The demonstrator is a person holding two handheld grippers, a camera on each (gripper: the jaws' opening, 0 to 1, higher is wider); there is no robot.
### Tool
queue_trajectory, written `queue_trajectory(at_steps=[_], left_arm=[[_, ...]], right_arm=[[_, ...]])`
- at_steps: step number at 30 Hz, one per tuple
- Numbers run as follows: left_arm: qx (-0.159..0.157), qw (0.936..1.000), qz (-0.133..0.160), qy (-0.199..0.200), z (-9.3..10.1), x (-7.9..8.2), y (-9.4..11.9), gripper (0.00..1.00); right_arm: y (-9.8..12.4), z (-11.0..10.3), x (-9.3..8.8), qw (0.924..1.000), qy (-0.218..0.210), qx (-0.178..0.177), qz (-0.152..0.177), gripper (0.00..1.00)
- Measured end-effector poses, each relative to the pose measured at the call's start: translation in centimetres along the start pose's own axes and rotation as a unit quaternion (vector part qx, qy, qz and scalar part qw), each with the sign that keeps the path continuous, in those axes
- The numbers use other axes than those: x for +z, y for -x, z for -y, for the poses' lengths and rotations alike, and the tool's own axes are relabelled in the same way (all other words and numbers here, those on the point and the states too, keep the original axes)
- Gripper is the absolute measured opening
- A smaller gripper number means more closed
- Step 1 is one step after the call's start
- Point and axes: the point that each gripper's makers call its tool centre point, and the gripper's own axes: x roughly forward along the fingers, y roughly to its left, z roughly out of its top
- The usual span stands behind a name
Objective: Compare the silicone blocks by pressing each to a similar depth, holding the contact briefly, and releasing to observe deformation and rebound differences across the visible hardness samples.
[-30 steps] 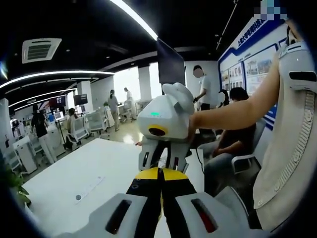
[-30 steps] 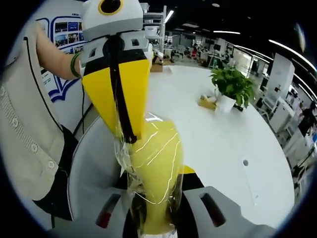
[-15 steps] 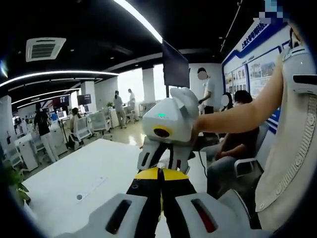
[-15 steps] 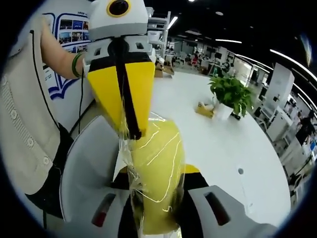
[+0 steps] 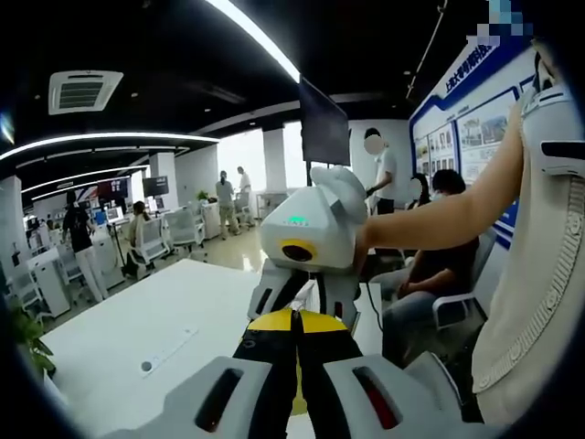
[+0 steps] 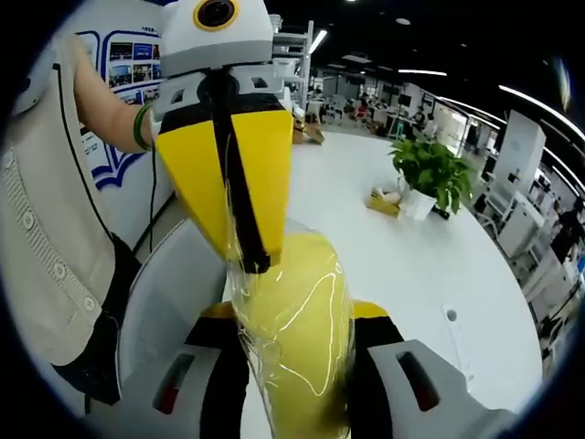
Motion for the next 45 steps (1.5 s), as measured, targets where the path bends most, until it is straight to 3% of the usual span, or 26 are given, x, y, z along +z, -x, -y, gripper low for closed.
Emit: queue_trajectory(at_steps=[20,28,33,36,41,45], left_arm=[[0.004,0.9998,0.002,0.018,-0.2,-0.5,-0.4,0.0],[0.004,0.9998,0.0,0.02,-0.5,-0.5,-0.6,0.0],[0.006,0.9994,0.003,0.033,-0.9,-0.7,-0.6,0.0],[0.009,0.9992,0.004,0.039,-1.1,-0.8,-0.6,0.0],[0.015,0.9985,0.005,0.052,-1.6,-1.3,-0.5,0.0],[0.019,0.9977,0.007,0.065,-1.9,-1.7,-0.3,0.0]], right_arm=[[0.6,0.2,-0.1,0.9998,0.001,-0.018,0.009,0.49],[1.3,0.7,0.1,0.9983,-0.015,-0.048,0.029,0.56],[2.2,1.4,0.5,0.9944,-0.019,-0.089,0.053,0.66],[2.8,1.6,0.7,0.9902,-0.018,-0.115,0.076,0.65],[3.0,1.5,0.2,0.9854,-0.035,-0.141,0.089,0.76],[3.5,1.7,0.2,0.976,-0.061,-0.166,0.127,0.76]])
